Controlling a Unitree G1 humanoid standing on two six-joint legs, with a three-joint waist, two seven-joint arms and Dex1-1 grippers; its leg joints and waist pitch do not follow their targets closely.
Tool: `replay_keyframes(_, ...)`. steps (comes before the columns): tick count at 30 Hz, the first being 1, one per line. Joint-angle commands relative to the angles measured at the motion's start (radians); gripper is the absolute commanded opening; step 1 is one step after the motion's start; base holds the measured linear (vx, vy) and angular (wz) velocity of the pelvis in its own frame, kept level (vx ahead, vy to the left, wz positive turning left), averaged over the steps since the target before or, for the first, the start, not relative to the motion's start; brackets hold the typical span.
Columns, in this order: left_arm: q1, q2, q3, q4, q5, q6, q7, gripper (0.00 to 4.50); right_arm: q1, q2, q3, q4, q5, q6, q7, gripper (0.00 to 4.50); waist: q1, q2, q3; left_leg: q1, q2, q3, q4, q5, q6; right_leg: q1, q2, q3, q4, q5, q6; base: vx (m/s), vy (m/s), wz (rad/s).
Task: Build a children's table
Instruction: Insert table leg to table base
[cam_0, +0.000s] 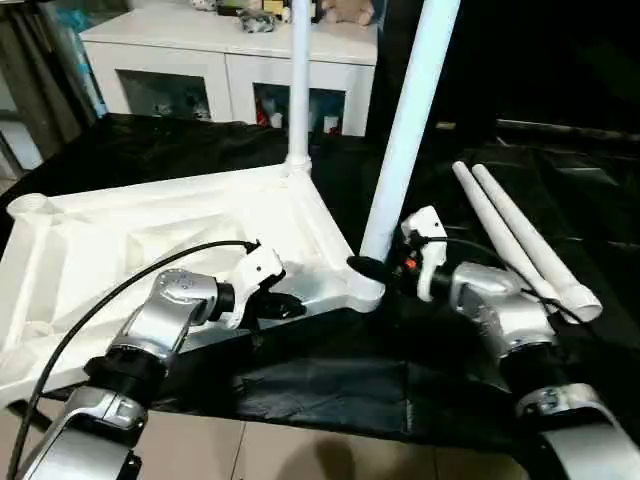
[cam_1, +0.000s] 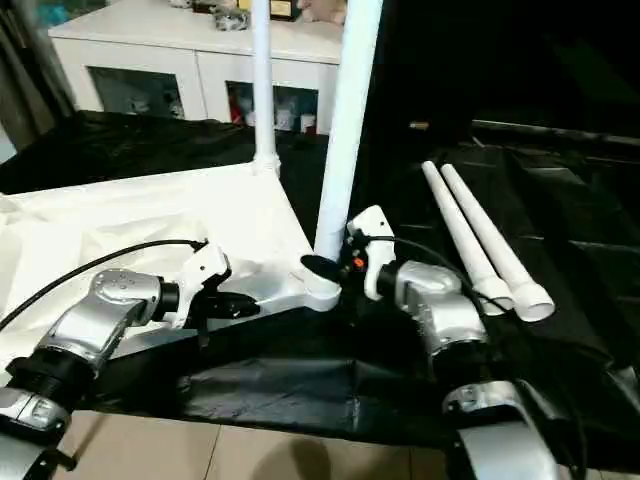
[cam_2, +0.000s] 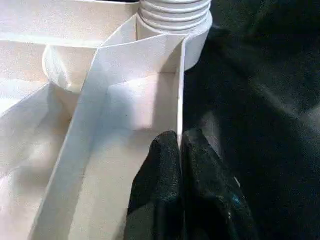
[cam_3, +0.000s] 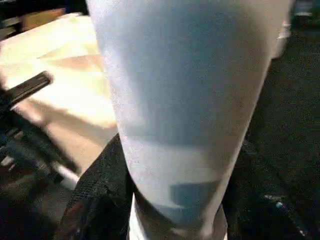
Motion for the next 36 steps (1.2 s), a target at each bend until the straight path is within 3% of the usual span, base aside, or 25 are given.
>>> replay_keyframes(1, -0.060, -0.041, 0.032, -0.001, 0.005, 0.037, 0.102, 0.00, 0.036, 0.038, 0.007, 0.172, -0.044, 0.101, -0.143, 1.91, -0.013, 0.020, -0.024, 0.027, 0.059, -0.063, -0.103, -0.659, -0.079, 0.001, -0.090, 0.025, -0.122, -0.706, -0.057, 0.000, 0.000, 0.00)
replay_keyframes(2, -0.075, -0.074, 0.044, 0.016, 0.022, 0.080, 0.194, 0.00, 0.012, 0.063, -0.013, 0.219, -0.045, 0.094, -0.221, 1.91, -0.017, 0.027, -0.025, 0.031, 0.060, -0.064, -0.105, -0.682, -0.084, -0.001, -0.087, 0.021, -0.122, -0.687, -0.062, 0.000, 0.000, 0.00)
replay_keyframes(3, -0.086, -0.102, 0.054, 0.031, 0.032, 0.109, 0.263, 0.00, -0.006, 0.082, -0.030, 0.253, -0.039, 0.088, -0.272, 1.91, -0.025, 0.028, -0.024, 0.033, 0.062, -0.068, -0.109, -0.712, -0.091, 0.007, -0.082, 0.006, -0.125, -0.635, -0.067, 0.000, 0.000, 0.00)
replay_keyframes(4, -0.092, -0.120, 0.061, 0.038, 0.037, 0.128, 0.309, 0.00, -0.016, 0.094, -0.042, 0.273, -0.034, 0.085, -0.304, 1.91, -0.028, 0.034, -0.018, 0.046, 0.065, -0.067, -0.114, -0.768, -0.094, 0.003, -0.072, -0.013, -0.132, -0.609, -0.066, 0.000, 0.000, 0.00)
replay_keyframes(5, -0.095, -0.137, 0.063, 0.043, 0.041, 0.142, 0.337, 0.00, -0.022, 0.105, -0.050, 0.285, -0.030, 0.085, -0.326, 1.91, -0.028, 0.036, -0.017, 0.054, 0.065, -0.066, -0.115, -0.796, -0.094, 0.002, -0.069, -0.022, -0.134, -0.601, -0.061, 0.000, 0.000, 0.00)
replay_keyframes(6, -0.100, -0.163, 0.052, 0.055, 0.058, 0.142, 0.379, 0.00, -0.034, 0.126, -0.061, 0.306, -0.024, 0.084, -0.357, 1.91, -0.030, 0.036, -0.013, 0.059, 0.065, -0.060, -0.120, -0.823, -0.085, 0.006, -0.064, -0.037, -0.139, -0.582, -0.055, 0.000, 0.000, 0.00)
replay_keyframes(7, -0.103, -0.180, 0.044, 0.063, 0.070, 0.140, 0.405, 0.00, -0.042, 0.140, -0.067, 0.318, -0.020, 0.084, -0.376, 1.91, -0.034, 0.041, -0.011, 0.039, 0.075, -0.062, -0.144, -0.859, -0.087, 0.031, -0.062, -0.044, -0.118, -0.555, -0.051, 0.000, 0.000, 0.00)
replay_keyframes(8, -0.104, -0.197, 0.034, 0.066, 0.080, 0.142, 0.421, 0.00, -0.046, 0.151, -0.064, 0.326, -0.026, 0.082, -0.390, 1.91, -0.029, 0.045, -0.007, 0.017, 0.084, -0.057, -0.172, -0.889, -0.091, 0.050, -0.052, -0.043, -0.088, -0.529, -0.053, 0.000, 0.000, 0.00)
replay_keyframes(9, -0.105, -0.200, 0.034, 0.067, 0.081, 0.142, 0.425, 0.00, -0.047, 0.153, -0.062, 0.327, -0.028, 0.082, -0.391, 1.91, -0.002, 0.044, 0.002, -0.047, 0.111, -0.035, -0.254, -0.944, -0.092, 0.102, -0.028, -0.022, 0.044, -0.439, -0.062, -0.077, -0.018, 0.05)
replay_keyframes(10, -0.111, -0.222, 0.024, 0.075, 0.092, 0.140, 0.454, 0.00, -0.054, 0.171, -0.050, 0.334, -0.041, 0.081, -0.402, 1.91, 0.078, 0.028, -0.012, -0.087, 0.104, 0.034, -0.271, -0.887, -0.061, 0.115, -0.009, 0.024, 0.152, -0.312, -0.054, -0.036, -0.096, 0.30)
replay_keyframes(11, -0.119, -0.238, 0.015, 0.082, 0.101, 0.140, 0.477, 0.00, -0.061, 0.188, -0.044, 0.341, -0.049, 0.080, -0.413, 1.91, 0.061, -0.010, -0.023, -0.007, 0.081, 0.046, -0.219, -0.738, -0.059, 0.055, -0.029, 0.069, 0.093, -0.492, -0.033, -0.036, -0.096, 0.30)
replay_keyframes(12, -0.123, -0.247, 0.014, 0.085, 0.105, 0.143, 0.491, 0.00, -0.069, 0.197, -0.046, 0.353, -0.053, 0.076, -0.423, 1.91, 0.030, -0.045, -0.009, 0.140, 0.006, -0.024, 0.105, -0.362, -0.025, -0.132, -0.172, 0.095, -0.179, -1.085, -0.036, 0.072, -0.162, 0.11)
replay_keyframes(13, -0.129, -0.252, 0.017, 0.091, 0.105, 0.151, 0.500, 0.00, -0.081, 0.208, -0.050, 0.368, -0.056, 0.073, -0.434, 1.91, 0.061, -0.026, -0.018, -0.025, -0.005, -0.081, 0.066, -0.110, 0.021, 0.042, -0.195, 0.163, -0.136, -1.003, -0.059, 0.122, -0.058, -0.39)
replay_keyframes(14, -0.130, -0.252, 0.017, 0.092, 0.107, 0.152, 0.502, 0.00, -0.082, 0.209, -0.051, 0.370, -0.056, 0.073, -0.436, 1.91, 0.062, -0.029, -0.008, -0.047, 0.019, -0.081, 0.011, -0.076, -0.010, 0.056, -0.172, 0.114, -0.111, -0.892, -0.053, 0.122, -0.058, -0.39)
replay_keyframes(15, -0.130, -0.252, 0.017, 0.092, 0.108, 0.152, 0.503, 0.00, -0.083, 0.210, -0.051, 0.371, -0.056, 0.073, -0.437, 1.91, 0.079, -0.006, -0.044, 0.010, 0.050, -0.074, -0.068, -0.100, -0.057, 0.024, -0.080, 0.073, -0.057, -0.490, -0.074, 0.067, 0.037, -0.10)
replay_keyframes(16, -0.133, -0.248, 0.024, 0.098, 0.109, 0.158, 0.508, 0.00, -0.094, 0.219, -0.059, 0.388, -0.061, 0.068, -0.447, 1.91, 0.041, -0.018, -0.040, 0.025, 0.057, -0.063, -0.078, -0.172, -0.052, 0.021, -0.049, 0.065, -0.030, -0.188, -0.136, -0.019, -0.012, 0.28)
replay_keyframes(17, -0.133, -0.248, 0.024, 0.098, 0.109, 0.158, 0.508, 0.00, -0.095, 0.219, -0.059, 0.388, -0.061, 0.068, -0.447, 1.91, 0.046, -0.002, -0.047, 0.030, 0.054, -0.055, -0.086, -0.220, -0.047, 0.029, -0.051, 0.063, -0.028, -0.160, -0.169, -0.019, -0.012, 0.28)
replay_keyframes(18, -0.134, -0.247, 0.027, 0.100, 0.109, 0.159, 0.509, 0.00, -0.099, 0.222, -0.063, 0.395, -0.064, 0.067, -0.450, 1.91, 0.035, 0.006, -0.034, 0.031, 0.055, -0.044, -0.097, -0.355, -0.048, 0.018, -0.060, 0.065, -0.054, -0.263, -0.195, 0.000, 0.000, 0.00)
replay_keyframes(19, -0.131, -0.245, 0.029, 0.097, 0.109, 0.163, 0.503, 0.00, -0.102, 0.225, -0.069, 0.402, -0.067, 0.066, -0.452, 1.91, 0.025, 0.001, -0.030, 0.020, 0.052, -0.047, -0.101, -0.422, -0.061, 0.025, -0.066, 0.064, -0.063, -0.379, -0.180, 0.000, 0.000, 0.00)
replay_keyframes(21, -0.130, -0.242, 0.027, 0.097, 0.108, 0.157, 0.490, 0.00, -0.107, 0.228, -0.079, 0.411, -0.076, 0.069, -0.443, 1.91, 0.025, -0.001, -0.035, 0.027, 0.052, -0.049, -0.104, -0.444, -0.064, 0.023, -0.075, 0.066, -0.080, -0.473, -0.142, 0.000, 0.000, 0.00)
replay_keyframes(24, -0.124, -0.230, 0.019, 0.083, 0.100, 0.134, 0.442, 0.00, -0.113, 0.225, -0.079, 0.416, -0.082, 0.084, -0.408, 1.91, 0.028, -0.002, -0.040, 0.016, 0.055, -0.045, -0.112, -0.332, -0.048, 0.033, -0.075, 0.068, -0.081, -0.363, -0.140, 0.000, 0.000, 0.00)
replay_keyframes(29, -0.090, -0.168, -0.017, 0.014, 0.079, 0.105, 0.287, 0.00, -0.119, 0.192, -0.043, 0.395, -0.078, 0.128, -0.219, 1.91, 0.025, 0.001, -0.044, 0.004, 0.057, -0.044, -0.112, -0.279, -0.041, 0.043, -0.078, 0.066, -0.074, -0.305, -0.158, 0.000, 0.000, 0.00)
replay_keyframes(32, -0.050, -0.078, -0.052, -0.058, 0.061, 0.060, 0.124, 0.00, -0.109, 0.134, 0.021, 0.347, -0.084, 0.144, 0.021, 1.91, 0.014, 0.005, -0.051, 0.001, 0.059, -0.042, -0.104, -0.210, -0.025, 0.051, -0.074, 0.062, -0.059, -0.146, -0.200, 0.039, -0.005, -0.01)
replay_keyframes(34, -0.037, -0.053, -0.058, -0.083, 0.051, 0.053, 0.080, 0.00, -0.103, 0.112, 0.045, 0.329, -0.092, 0.144, 0.095, 1.91, 0.008, 0.009, -0.056, -0.001, 0.062, -0.038, -0.094, -0.119, -0.003, 0.058, -0.071, 0.057, -0.040, 0.039, -0.241, 0.065, -0.004, -0.04)
replay_keyframes(36, -0.002, 0.003, -0.070, -0.144, 0.016, 0.013, -0.039, 0.00, -0.088, 0.060, 0.104, 0.293, -0.115, 0.129, 0.239, 1.91, 0.008, 0.010, -0.058, -0.005, 0.063, -0.034, -0.085, -0.076, 0.014, 0.062, -0.063, 0.052, -0.032, 0.130, -0.257, 0.064, -0.002, -0.05)
